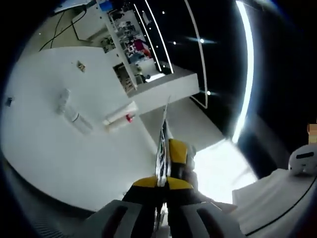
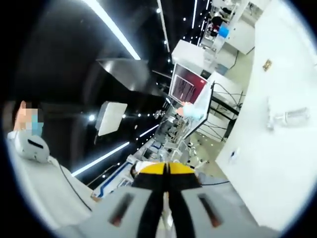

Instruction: Arrange the skincare products in the storage area until every visible bottle or jar stands upright without overlapping.

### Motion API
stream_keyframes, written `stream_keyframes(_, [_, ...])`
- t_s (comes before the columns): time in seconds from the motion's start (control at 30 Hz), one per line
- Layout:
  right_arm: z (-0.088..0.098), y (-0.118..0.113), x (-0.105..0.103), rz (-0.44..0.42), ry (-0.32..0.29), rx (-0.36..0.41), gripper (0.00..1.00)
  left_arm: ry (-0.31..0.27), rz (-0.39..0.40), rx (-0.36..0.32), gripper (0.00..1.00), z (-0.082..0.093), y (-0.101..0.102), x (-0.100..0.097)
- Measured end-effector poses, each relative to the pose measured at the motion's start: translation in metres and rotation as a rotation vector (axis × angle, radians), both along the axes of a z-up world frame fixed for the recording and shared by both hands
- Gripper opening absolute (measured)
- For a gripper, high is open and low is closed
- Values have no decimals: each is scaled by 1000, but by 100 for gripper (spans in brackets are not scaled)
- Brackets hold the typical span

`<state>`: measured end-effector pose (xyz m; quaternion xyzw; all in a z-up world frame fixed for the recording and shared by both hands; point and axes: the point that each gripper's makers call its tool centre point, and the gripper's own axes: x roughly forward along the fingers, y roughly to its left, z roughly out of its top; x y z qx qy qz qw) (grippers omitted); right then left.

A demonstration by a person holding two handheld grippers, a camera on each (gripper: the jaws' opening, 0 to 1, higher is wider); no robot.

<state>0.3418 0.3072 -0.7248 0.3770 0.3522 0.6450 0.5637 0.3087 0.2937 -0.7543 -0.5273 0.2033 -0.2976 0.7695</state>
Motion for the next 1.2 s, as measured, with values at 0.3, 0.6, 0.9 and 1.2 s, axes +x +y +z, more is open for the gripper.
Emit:
stream_keyframes(0.3, [9, -3, 16, -68, 5, 20, 1, 3, -42, -7, 19, -3, -4, 3])
stream_keyframes(0.6, [14, -7, 34, -124, 27, 25, 1, -49, -101, -46, 3, 6, -8, 6])
stream_keyframes(0.9, [14, -2, 35, -120, 91, 49, 13, -43, -105, -46, 2, 8, -7, 9])
stream_keyframes(1.2, [5, 8, 5, -6, -3, -45, 4, -31, -134, -67, 2, 6, -18, 1])
